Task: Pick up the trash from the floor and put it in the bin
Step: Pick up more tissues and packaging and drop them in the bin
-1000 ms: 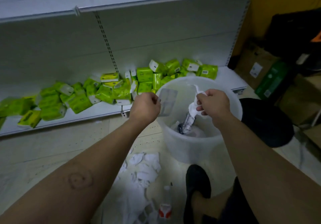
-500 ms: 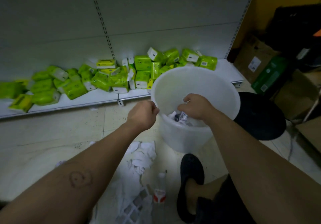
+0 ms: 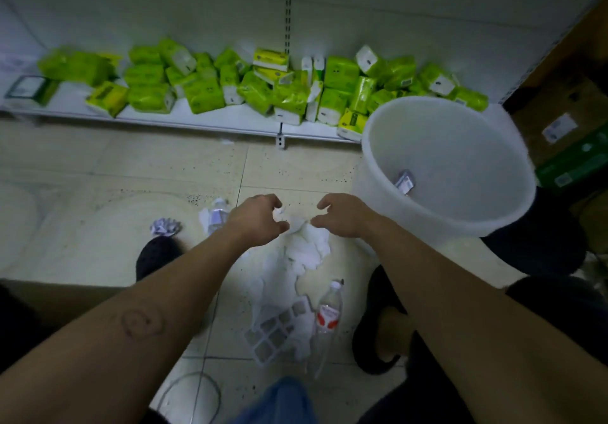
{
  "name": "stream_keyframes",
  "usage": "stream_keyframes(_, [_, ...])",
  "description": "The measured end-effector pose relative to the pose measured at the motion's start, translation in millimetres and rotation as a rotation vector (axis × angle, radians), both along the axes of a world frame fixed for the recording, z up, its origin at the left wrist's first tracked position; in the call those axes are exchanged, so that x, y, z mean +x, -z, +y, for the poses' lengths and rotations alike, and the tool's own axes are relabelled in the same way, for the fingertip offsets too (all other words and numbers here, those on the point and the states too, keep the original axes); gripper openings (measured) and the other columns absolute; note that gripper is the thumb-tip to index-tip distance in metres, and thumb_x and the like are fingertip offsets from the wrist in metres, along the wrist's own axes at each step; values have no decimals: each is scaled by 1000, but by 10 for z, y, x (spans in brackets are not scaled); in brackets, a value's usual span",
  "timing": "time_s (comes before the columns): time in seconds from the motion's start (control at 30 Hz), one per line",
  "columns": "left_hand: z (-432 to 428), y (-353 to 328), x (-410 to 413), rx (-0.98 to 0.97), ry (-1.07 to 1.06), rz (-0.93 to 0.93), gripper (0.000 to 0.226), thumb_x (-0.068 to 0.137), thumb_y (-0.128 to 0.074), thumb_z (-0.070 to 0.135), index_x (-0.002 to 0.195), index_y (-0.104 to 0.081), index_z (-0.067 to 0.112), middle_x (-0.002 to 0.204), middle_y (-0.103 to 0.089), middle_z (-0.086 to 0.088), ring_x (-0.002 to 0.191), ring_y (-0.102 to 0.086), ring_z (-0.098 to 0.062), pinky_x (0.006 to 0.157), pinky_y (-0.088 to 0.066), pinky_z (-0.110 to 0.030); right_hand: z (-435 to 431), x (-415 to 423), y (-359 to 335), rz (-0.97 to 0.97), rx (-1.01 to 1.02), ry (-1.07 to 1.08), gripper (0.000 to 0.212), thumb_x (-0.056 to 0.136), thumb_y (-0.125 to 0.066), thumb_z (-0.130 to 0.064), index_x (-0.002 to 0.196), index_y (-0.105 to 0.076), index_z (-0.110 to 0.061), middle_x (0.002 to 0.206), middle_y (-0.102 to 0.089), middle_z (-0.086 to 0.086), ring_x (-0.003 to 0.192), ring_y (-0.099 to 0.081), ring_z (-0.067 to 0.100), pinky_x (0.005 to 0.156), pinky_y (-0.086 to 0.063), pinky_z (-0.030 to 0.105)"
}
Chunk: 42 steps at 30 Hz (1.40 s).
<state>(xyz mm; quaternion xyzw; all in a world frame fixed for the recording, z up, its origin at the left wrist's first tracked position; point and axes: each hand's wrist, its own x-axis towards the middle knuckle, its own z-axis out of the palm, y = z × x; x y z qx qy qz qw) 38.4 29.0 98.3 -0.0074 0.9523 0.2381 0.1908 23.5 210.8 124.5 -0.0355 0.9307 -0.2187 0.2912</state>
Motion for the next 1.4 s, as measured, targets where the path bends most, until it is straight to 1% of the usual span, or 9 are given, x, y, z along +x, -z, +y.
stream_keyframes(0.13, [-144,494,72,8,-18,-144,58,83,-68,37,132,-49,14,133,-57,-9,117,-56,-26,96,-46,-35,-158,35,458,-142,47,-117,48,93,-53,-33,135,-51,-10,148,-42,10,134,-40,25,109,-31,32])
stream_keyframes(0.4, [-305,1648,338,19,-60,-493,49,81,-68,37,125,-57,16,129,-56,-10,113,-55,-25,86,-42,-28,-212,82,1490,-379,73,-112,36,91,-55,-28,118,-65,-6,130,-59,14,118,-55,28,96,-42,29])
stream_keyframes(0.57, [-112,2153,520,-32,42,-560,44,81,-68,36,124,-57,28,150,-29,-11,132,-37,-32,107,-39,-43,-236,81,2020,-389,64,-27,34,91,-50,-19,114,-65,-1,126,-60,19,114,-56,32,98,-43,35])
stream_keyframes(0.73, [99,2427,453,-63,212,-449,32,83,-64,29,114,-65,22,157,-23,-9,142,-20,-30,109,-34,-48,-248,26,2537,-390,100,-130,56,93,-47,-28,145,-33,-16,160,-8,9,145,-12,39,120,-13,47])
stream_keyframes(0.83, [108,2573,429,-104,266,-464,49,82,-64,33,128,-56,18,152,-32,-9,139,-25,-29,106,-34,-48,-244,2,2753,-377,74,-134,59,93,-50,-31,147,-29,-20,159,18,13,146,-3,37,119,-19,42])
stream_keyframes(0.97, [41,2689,445,-121,248,-464,51,81,-63,30,129,-55,19,138,-46,-9,126,-39,-30,100,-37,-44,-224,-36,2969,-445,121,-143,72,91,-51,-41,151,-16,-22,160,13,12,146,-2,37,118,-15,39])
stream_keyframes(1.2, [-17,2777,493,-177,305,-379,47,75,-70,30,116,-56,13,139,-38,-16,118,-42,-35,89,-42,-45,-163,48,3147,-509,93,-106,69,89,-50,-47,149,-23,-25,161,4,3,146,9,34,119,-5,40])
stream_keyframes(1.3, [-1,2792,483,-236,344,-329,42,76,-69,30,111,-56,10,119,-52,-14,110,-47,-32,85,-41,-41,-177,110,3150,-514,99,-92,74,89,-50,-46,151,-18,-20,161,-3,3,147,-2,29,118,-11,38])
stream_keyframes(1.4, [-15,2807,483,-174,197,-298,24,79,-61,20,102,-60,13,105,-59,-10,103,-53,-30,81,-36,-36,-212,151,3098,-436,115,-78,63,89,-53,-34,144,-32,-12,154,-24,13,142,-22,31,113,-24,38])
